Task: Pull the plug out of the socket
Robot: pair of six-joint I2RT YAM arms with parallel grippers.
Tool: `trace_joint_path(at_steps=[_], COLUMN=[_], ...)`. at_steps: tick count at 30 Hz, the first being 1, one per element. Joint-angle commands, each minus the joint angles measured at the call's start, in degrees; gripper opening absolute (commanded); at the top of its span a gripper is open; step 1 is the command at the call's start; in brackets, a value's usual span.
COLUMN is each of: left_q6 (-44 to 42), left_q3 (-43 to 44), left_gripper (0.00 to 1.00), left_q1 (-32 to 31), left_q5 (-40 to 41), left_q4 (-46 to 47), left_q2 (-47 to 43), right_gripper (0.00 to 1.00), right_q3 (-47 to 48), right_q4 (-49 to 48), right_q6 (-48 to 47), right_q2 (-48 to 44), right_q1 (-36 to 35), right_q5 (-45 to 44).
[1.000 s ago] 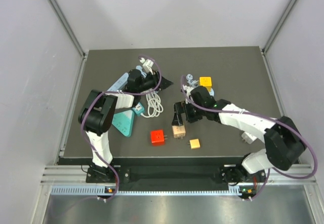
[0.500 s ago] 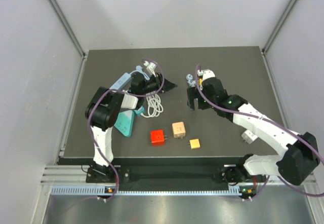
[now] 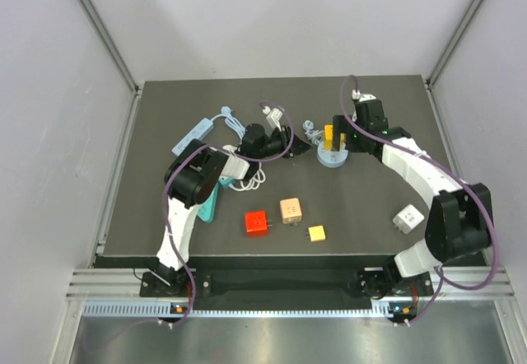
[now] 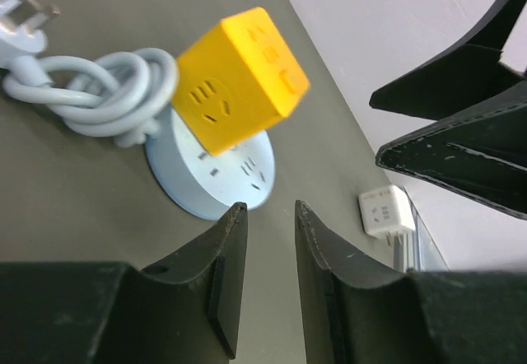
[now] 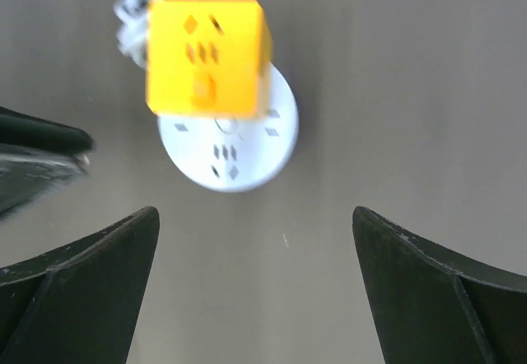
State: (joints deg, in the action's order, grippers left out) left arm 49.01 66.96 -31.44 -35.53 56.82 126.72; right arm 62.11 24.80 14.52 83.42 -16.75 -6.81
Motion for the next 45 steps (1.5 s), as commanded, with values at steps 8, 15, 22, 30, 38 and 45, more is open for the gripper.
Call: trace_joint_path(at_steps=[8,15,22,30,38,45], left_q6=[2.23,0.47,1.43,1.35,-2.26,-3.13], left_q3=[6.69,10.91,12.32,14.52,13.90,15.39], left_gripper=[0.24,0.19,0.14,0.08,0.02,0.00], left_q1=[-2.48,-4.59,-4.95,-5.82,-6.35,-7.32], left_q5=[4.42,6.00,8.28,9.16,11.45,11.88], left_q4=[-1.62,-5.75,-8.65,-12.16,-21.12,-24.99], left_q2=[4.85,7.22,9.51,11.18,8.99,9.60], right_gripper=[1.00,0.88,0.85,0.82,0.79,0.70], right_q3=[9.17,10.67,12.86,13.65,16.20,15.85], right_q4=[-7.31,-7.39,-7.31,-8.27,-5.82,-5.90], right_q6=[-1.95,-1.69,-0.90,1.91,2.78,4.11], right_q2=[10.36,11.59,13.52,16.51,20.38,21.70], right_q1=[-0.12,-0.12,-0.12,-0.73,-3.29,-3.55], right_q5=[3.12,2.15,1.97,1.19,-6.37,-7.08])
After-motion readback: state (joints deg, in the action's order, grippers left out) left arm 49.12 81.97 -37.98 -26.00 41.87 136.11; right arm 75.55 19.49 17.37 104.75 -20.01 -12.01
